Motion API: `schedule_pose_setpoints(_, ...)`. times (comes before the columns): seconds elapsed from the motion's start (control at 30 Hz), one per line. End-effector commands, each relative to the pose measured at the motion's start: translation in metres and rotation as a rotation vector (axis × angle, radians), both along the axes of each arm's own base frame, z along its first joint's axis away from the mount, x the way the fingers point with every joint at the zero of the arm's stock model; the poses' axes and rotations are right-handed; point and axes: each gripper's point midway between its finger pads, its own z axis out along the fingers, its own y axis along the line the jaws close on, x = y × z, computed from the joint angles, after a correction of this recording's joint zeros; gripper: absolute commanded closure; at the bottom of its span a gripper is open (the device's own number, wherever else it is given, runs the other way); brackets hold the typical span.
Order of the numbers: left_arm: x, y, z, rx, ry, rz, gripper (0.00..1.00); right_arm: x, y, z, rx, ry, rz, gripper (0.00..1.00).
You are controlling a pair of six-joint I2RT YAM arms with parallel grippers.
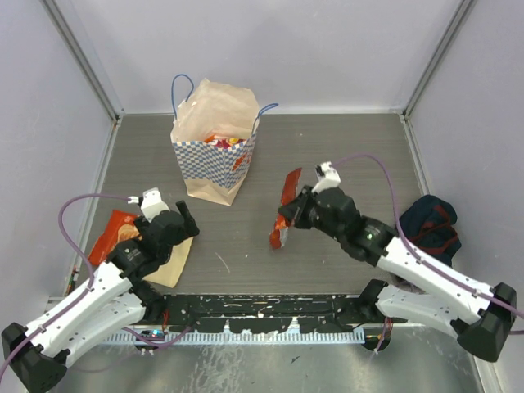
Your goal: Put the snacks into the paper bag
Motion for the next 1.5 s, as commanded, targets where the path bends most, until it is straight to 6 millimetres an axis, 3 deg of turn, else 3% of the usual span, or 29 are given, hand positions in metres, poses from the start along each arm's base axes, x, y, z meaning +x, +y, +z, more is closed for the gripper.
schedule_pose_setpoints(0.0,0.008,-0.002,0.02,-0.036,-0.061,0.02,0.02,0.022,0.015,0.066,-0.127,-0.156,0.088,0.99)
schedule_pose_setpoints(0.07,0.007,0.0,0.02,-0.029,-0.065,0.024,0.02,0.029,0.02,0.084,-0.166,-0.183,0.103,0.99)
schedule_pose_setpoints(0.23,0.007,0.0,0.021,-0.036,-0.074,0.025,0.02,0.044,0.025,0.153,-0.183,-0.309,0.099,0.99)
schedule_pose_setpoints(0.53,0.008,-0.001,0.015,-0.021,-0.055,0.024,0.02,0.065,0.062,0.263,-0.089,-0.477,0.136,0.99)
schedule_pose_setpoints(0.83,0.008,0.0,0.015,-0.018,-0.059,0.026,0.02,0.105,0.113,0.323,-0.067,-0.62,0.169,0.99)
schedule_pose_setpoints(0.97,0.009,0.0,0.017,-0.02,-0.063,0.026,0.02,0.117,0.126,0.354,-0.016,-0.703,0.145,0.99)
schedule_pose_setpoints(1.07,0.009,0.001,0.017,-0.017,-0.065,0.028,0.02,0.132,0.134,0.359,-0.004,-0.746,0.105,0.99)
schedule_pose_setpoints(1.2,0.008,0.001,0.015,-0.014,-0.061,0.028,0.02,0.153,0.148,0.351,-0.008,-0.779,0.075,0.99)
schedule_pose_setpoints(1.47,0.005,0.005,0.015,-0.002,-0.058,0.034,0.02,0.209,0.169,0.295,-0.086,-0.768,-0.046,0.99)
